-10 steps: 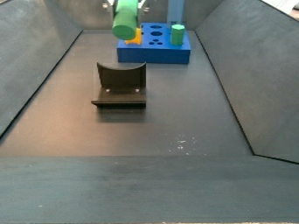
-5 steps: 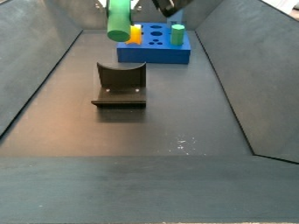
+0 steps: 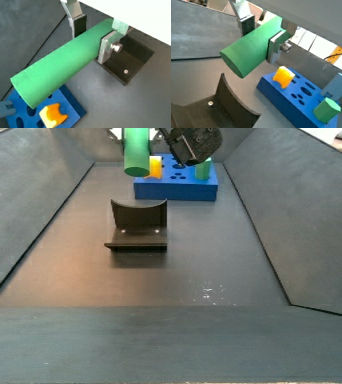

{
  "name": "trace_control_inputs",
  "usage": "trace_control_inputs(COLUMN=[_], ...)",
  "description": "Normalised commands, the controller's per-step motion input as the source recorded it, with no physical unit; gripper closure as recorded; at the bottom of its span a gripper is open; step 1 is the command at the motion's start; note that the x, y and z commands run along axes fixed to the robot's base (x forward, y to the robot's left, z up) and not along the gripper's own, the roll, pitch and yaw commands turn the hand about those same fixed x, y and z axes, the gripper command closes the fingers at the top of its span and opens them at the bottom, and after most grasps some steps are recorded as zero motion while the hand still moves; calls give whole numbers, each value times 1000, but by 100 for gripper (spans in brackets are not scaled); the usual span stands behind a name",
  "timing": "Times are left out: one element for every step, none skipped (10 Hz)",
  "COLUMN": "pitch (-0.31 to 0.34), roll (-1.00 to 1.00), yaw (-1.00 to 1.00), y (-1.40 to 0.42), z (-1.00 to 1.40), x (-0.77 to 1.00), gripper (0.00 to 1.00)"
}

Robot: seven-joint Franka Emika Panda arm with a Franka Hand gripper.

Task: Pick up the oval object. Move up. Place the oval object on the fixture. Regrasp the oval object. Move to above the board. Insert the oval object.
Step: Place the oval object on the fixture.

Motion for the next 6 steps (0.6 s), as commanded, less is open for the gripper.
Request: trace_control_inputs(pitch=[184,168,183,164,122,67], roll=[-1000,-1000,-996,-803,-647,-429], yaw=[-113,-120,-154,-171,-186,-198], y=[132,138,141,138,141,145], z=[-1000,-1000,-1000,-1000,-1000,-1000], x=[124,127,141,154,158,164], gripper=[100,100,100,100,100,100])
